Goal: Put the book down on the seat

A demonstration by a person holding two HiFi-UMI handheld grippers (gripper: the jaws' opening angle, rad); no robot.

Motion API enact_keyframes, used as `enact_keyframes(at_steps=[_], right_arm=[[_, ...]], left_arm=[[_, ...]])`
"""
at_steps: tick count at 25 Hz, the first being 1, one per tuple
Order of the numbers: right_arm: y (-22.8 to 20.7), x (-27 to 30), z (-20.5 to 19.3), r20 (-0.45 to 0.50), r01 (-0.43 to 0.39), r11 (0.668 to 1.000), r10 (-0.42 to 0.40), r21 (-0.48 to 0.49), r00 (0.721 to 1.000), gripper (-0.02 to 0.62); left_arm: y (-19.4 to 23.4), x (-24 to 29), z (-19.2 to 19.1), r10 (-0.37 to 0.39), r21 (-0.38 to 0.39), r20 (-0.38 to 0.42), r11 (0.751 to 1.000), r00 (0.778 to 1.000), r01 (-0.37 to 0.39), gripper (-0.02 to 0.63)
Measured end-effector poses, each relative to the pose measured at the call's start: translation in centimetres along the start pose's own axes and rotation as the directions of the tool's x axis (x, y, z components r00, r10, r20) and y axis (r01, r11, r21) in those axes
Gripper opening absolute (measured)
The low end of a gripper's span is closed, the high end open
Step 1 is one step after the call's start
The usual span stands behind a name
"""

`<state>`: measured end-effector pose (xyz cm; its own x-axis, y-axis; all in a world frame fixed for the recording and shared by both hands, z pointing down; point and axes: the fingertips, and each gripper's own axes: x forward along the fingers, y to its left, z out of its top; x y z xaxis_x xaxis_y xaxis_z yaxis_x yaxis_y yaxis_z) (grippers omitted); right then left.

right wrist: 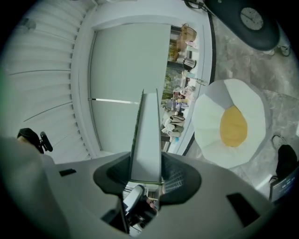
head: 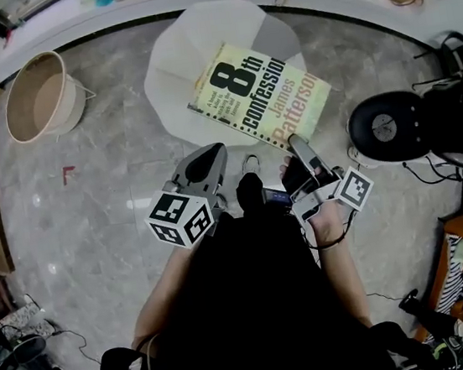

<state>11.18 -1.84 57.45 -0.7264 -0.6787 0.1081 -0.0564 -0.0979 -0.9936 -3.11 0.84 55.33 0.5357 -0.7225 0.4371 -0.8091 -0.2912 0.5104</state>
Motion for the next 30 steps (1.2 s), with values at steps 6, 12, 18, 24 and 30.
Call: enact_keyframes(at_steps=[6, 12, 18, 24, 30], right_arm=[[-0.2, 0.1, 0.1, -0.017, -0.020, 1.000, 0.020, 0.007, 1.000, 0.178], [-0.6, 0.0, 0.4, -0.049, -0.029, 1.000, 0.030, 0.007, 0.998, 0.179], [-0.3, 0.3, 0.2, -0.077, -0.016, 1.000, 0.018, 0.022, 0.997, 0.178], [0.4, -3.0, -0.4, -0.075, -0.020, 0.999, 0.022, 0.034, 0.997, 0.178], [0.2, 0.4, 0.0, -0.081, -0.005, 0.999, 0.009, 0.047, 0.997, 0.179]], left_arm=[[0.1, -0.1, 0.2, 0.032, 0.006, 0.013, 0.999, 0.999, -0.032, 0.011], [0.1, 0.5, -0.4, 0.059, -0.026, 0.030, 0.998, 0.998, -0.058, 0.011], [-0.2, 1.2, -0.4, 0.081, -0.041, 0.021, 0.996, 0.996, -0.081, 0.011], [-4.1, 0.4, -1.5, 0.093, -0.019, 0.009, 0.996, 0.996, -0.093, 0.011], [-1.9, 1.6, 0.4, 0.079, -0.015, 0.005, 0.997, 0.997, -0.079, 0.011]])
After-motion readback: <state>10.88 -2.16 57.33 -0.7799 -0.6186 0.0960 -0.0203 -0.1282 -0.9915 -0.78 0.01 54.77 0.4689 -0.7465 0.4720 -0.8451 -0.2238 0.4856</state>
